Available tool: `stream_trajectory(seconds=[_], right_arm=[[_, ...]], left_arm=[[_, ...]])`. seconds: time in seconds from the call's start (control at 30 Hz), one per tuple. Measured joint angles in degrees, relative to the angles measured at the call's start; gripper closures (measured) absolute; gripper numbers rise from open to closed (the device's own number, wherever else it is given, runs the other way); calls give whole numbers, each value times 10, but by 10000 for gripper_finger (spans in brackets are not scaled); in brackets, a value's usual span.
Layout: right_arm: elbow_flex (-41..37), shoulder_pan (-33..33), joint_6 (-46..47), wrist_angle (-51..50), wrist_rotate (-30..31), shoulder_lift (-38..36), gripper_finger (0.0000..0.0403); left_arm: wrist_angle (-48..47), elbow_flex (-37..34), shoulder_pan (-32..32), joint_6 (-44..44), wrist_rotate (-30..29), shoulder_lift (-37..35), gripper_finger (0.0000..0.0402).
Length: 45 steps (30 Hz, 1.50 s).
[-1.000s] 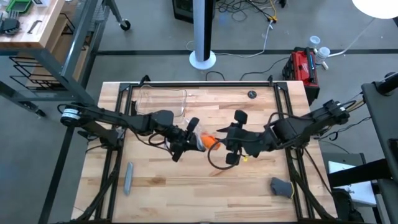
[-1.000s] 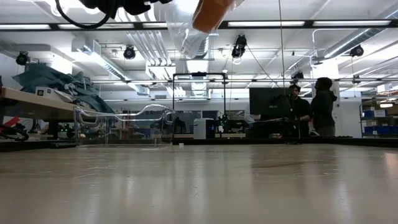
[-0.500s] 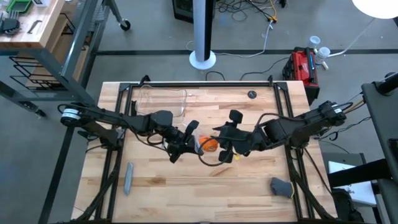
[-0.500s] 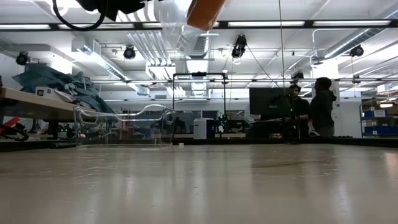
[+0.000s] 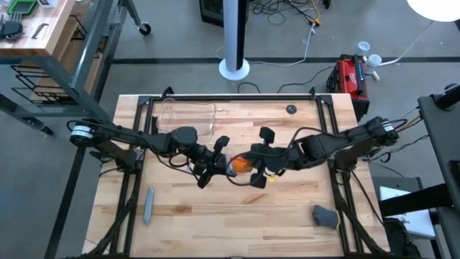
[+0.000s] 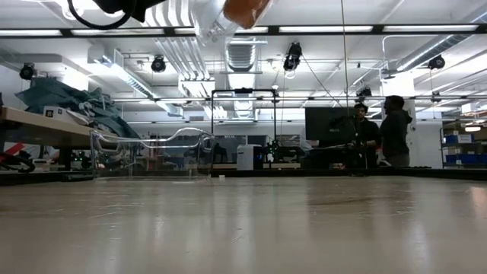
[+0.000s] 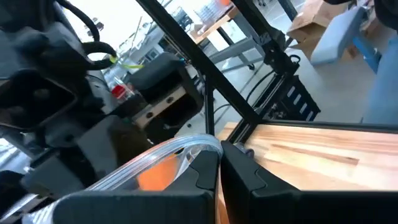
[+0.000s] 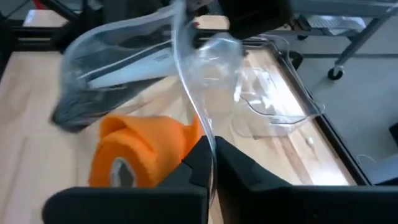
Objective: Roll bandage
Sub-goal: Put the rolled orange bandage into the transparent zip bag
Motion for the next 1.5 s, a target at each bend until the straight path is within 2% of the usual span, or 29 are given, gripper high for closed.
stream_trajectory(seconds=[0.13,0.23,0.3,0.37,0.5,0.63,0.7,0.8,0.9,1.03,1.17,1.5], right_arm=[[8,-13,9,-21,0,-8,401],[43,-23,25,-80,2,-15,402],[65,-31,39,-107,-11,-16,402],[79,-39,43,-133,-43,-11,402],[111,-60,53,-196,-34,5,403],[138,-89,54,-216,-83,4,403],[149,-97,54,-217,-89,4,403],[175,-117,55,-252,-156,6,403],[197,-121,65,-266,-114,7,403],[196,-119,58,-269,-120,9,403],[188,-121,49,-265,-86,9,403],[182,-105,14,-258,-99,3,373]], left_arm=[[-4,0,0,-23,-5,0,401],[-16,0,0,-81,-75,0,401],[-18,0,3,-138,-133,0,401],[-14,2,7,-196,-161,0,401],[30,18,18,-333,-172,0,401],[50,27,24,-487,-176,0,401],[49,27,24,-495,-177,0,401],[46,24,24,-500,-176,0,401],[42,23,26,-505,-177,0,401],[45,23,27,-504,-177,0,401],[42,23,28,-489,-180,0,401],[-4,6,45,-428,-202,0,401]])
